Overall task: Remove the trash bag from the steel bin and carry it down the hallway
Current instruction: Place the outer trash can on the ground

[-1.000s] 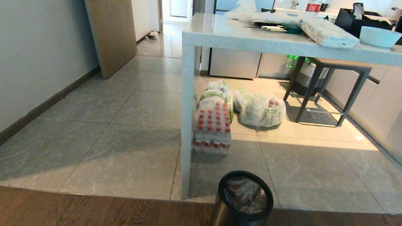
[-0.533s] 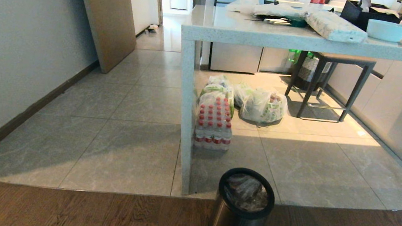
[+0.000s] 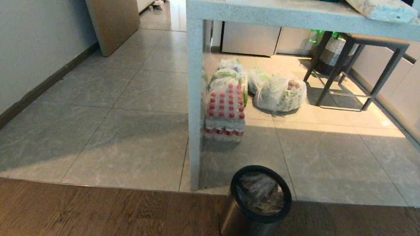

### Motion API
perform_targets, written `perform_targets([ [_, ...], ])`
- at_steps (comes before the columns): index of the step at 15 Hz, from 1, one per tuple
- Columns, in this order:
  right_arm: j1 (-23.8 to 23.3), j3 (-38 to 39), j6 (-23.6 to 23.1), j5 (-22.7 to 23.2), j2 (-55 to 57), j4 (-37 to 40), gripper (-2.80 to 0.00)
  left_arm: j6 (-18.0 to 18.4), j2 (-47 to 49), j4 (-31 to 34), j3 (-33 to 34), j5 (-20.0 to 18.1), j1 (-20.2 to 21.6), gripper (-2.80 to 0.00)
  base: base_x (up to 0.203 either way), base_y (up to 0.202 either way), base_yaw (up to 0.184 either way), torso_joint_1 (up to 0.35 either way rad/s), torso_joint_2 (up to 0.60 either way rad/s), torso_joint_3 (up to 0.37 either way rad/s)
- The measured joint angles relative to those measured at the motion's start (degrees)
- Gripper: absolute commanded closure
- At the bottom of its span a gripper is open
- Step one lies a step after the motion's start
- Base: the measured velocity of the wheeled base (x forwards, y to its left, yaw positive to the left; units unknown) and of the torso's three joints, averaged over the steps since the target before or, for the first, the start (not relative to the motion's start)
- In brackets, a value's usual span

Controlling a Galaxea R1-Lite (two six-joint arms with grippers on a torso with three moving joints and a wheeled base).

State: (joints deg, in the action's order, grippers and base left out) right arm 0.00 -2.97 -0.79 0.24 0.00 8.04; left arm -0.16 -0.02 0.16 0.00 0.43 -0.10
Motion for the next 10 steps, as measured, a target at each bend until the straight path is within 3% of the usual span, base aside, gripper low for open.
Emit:
perform_targets([
  [10, 0.0, 0.0, -0.48, 0.06, 0.02, 0.0, 0.0, -0.35, 0.0, 0.0, 0.0, 0.01, 0.0, 0.0, 0.0, 0.0, 0.0, 0.004, 0.0, -0.198],
])
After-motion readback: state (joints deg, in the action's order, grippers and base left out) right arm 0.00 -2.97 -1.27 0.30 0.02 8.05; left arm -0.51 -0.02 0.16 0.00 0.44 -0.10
